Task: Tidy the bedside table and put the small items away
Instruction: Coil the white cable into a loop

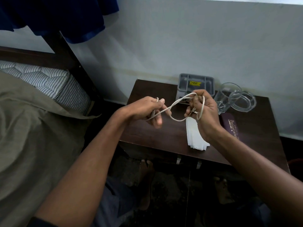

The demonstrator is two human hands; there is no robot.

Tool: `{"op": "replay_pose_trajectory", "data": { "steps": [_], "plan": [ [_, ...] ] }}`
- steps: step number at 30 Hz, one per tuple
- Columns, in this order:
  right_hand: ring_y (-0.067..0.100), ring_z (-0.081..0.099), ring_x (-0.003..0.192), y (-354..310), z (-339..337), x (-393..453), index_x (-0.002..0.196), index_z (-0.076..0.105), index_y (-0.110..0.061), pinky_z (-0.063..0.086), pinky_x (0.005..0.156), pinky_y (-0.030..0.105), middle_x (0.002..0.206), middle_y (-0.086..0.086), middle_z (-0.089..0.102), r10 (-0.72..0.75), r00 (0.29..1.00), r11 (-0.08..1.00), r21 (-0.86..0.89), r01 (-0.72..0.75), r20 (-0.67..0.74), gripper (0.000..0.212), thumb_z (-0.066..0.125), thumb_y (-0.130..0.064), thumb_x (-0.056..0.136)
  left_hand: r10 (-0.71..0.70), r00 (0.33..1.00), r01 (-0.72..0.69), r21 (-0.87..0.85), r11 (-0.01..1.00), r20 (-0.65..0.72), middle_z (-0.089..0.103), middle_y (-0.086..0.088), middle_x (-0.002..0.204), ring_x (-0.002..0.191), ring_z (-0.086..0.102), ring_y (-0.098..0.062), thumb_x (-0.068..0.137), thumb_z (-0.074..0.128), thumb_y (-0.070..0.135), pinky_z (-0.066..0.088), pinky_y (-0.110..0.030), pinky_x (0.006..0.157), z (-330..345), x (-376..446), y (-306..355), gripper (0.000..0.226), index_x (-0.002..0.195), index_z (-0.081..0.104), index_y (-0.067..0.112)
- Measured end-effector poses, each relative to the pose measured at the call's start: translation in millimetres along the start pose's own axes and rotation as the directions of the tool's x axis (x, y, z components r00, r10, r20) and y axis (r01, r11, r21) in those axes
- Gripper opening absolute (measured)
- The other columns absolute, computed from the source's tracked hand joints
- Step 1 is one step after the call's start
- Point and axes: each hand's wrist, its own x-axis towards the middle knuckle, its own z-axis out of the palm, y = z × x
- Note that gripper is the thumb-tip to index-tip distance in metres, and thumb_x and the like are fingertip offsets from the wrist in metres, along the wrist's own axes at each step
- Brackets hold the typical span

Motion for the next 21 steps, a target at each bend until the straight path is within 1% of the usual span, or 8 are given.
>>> {"op": "replay_pose_trajectory", "data": {
  "steps": [5,7,9,11,14,16,19,21],
  "plan": [
    [0.015,0.069,0.082,1.4,4.9,-1.6,0.111,0.074,-0.019,0.058,0.066,0.023,0.102,0.004,0.074,-0.270,0.963,0.871,-0.427,0.244,0.001,0.029,0.055,0.002,0.105,-0.216,0.974,0.194,0.246,0.950,0.065,0.039,0.006,0.053,0.046,0.035,-0.011,0.110,0.024,0.066,0.037,-0.024,0.047,-0.2,-1.8,3.7,0.079,0.094,0.078,0.011],
    [0.014,0.070,0.099,1.1,2.7,2.3,0.116,0.076,-0.027,0.057,0.083,0.026,0.110,0.009,0.072,-0.306,0.951,0.809,-0.515,0.284,0.043,0.032,0.059,-0.003,0.104,-0.257,0.933,0.238,0.103,0.966,0.252,0.031,0.008,0.055,0.042,0.024,-0.006,0.103,0.024,0.077,0.028,-0.021,0.043,1.5,-4.5,6.0,0.080,0.082,0.070,0.014],
    [0.024,0.070,0.113,1.3,1.7,5.0,0.123,0.076,-0.026,0.057,0.099,0.042,0.120,0.011,0.072,-0.207,0.976,0.870,-0.445,0.212,0.061,0.022,0.063,-0.018,0.108,-0.089,0.901,0.163,-0.142,0.976,0.425,0.027,0.009,0.056,0.040,0.019,-0.003,0.105,0.031,0.071,0.025,-0.017,0.039,-4.9,-6.5,6.2,0.067,0.073,0.059,0.019],
    [0.025,0.070,0.112,3.8,1.7,5.7,0.128,0.075,-0.018,0.058,0.099,0.045,0.124,0.013,0.074,-0.087,0.993,0.940,-0.322,0.108,0.081,0.025,0.058,-0.020,0.110,0.085,0.895,0.084,-0.354,0.932,0.437,0.027,0.008,0.058,0.039,0.020,-0.001,0.109,0.036,0.059,0.028,-0.016,0.038,-12.1,-8.7,7.7,0.056,0.072,0.053,0.020],
    [0.018,0.064,0.087,7.8,3.0,4.4,0.132,0.073,-0.011,0.054,0.076,0.029,0.104,0.012,0.072,0.046,0.986,0.977,-0.211,-0.011,0.162,0.028,0.059,-0.007,0.107,0.041,0.986,0.021,-0.361,0.932,0.162,0.024,0.005,0.060,0.040,0.020,-0.004,0.110,0.040,0.057,0.031,-0.020,0.042,-14.0,-7.2,7.3,0.055,0.068,0.048,0.023],
    [0.012,0.066,0.085,11.5,1.5,3.7,0.127,0.075,-0.012,0.052,0.077,0.022,0.094,0.008,0.074,0.062,0.973,0.967,-0.253,-0.003,0.224,0.031,0.066,0.002,0.101,-0.066,0.991,0.028,-0.311,0.950,-0.115,0.027,0.006,0.057,0.040,0.022,-0.007,0.110,0.040,0.057,0.033,-0.024,0.047,-13.8,-5.2,3.5,0.056,0.065,0.044,0.025],
    [0.007,0.071,0.086,11.2,3.5,0.5,0.114,0.080,-0.010,0.054,0.084,0.021,0.090,0.008,0.079,0.081,0.954,0.941,-0.338,0.022,0.287,0.030,0.073,0.009,0.092,-0.082,0.872,0.009,-0.151,0.988,-0.483,0.039,0.010,0.050,0.038,0.032,-0.007,0.111,0.043,0.052,0.034,-0.025,0.048,-16.6,-0.9,-1.8,0.056,0.063,0.044,0.023],
    [0.004,0.068,0.080,10.2,8.1,-3.3,0.100,0.081,-0.015,0.053,0.077,0.024,0.087,0.004,0.079,0.073,0.927,0.876,-0.468,0.117,0.369,0.027,0.077,0.009,0.089,-0.082,0.799,-0.060,-0.215,0.975,-0.595,0.037,0.013,0.045,0.037,0.030,-0.007,0.111,0.044,0.049,0.029,-0.023,0.045,-19.8,2.4,-2.3,0.056,0.062,0.042,0.023]
  ]
}}
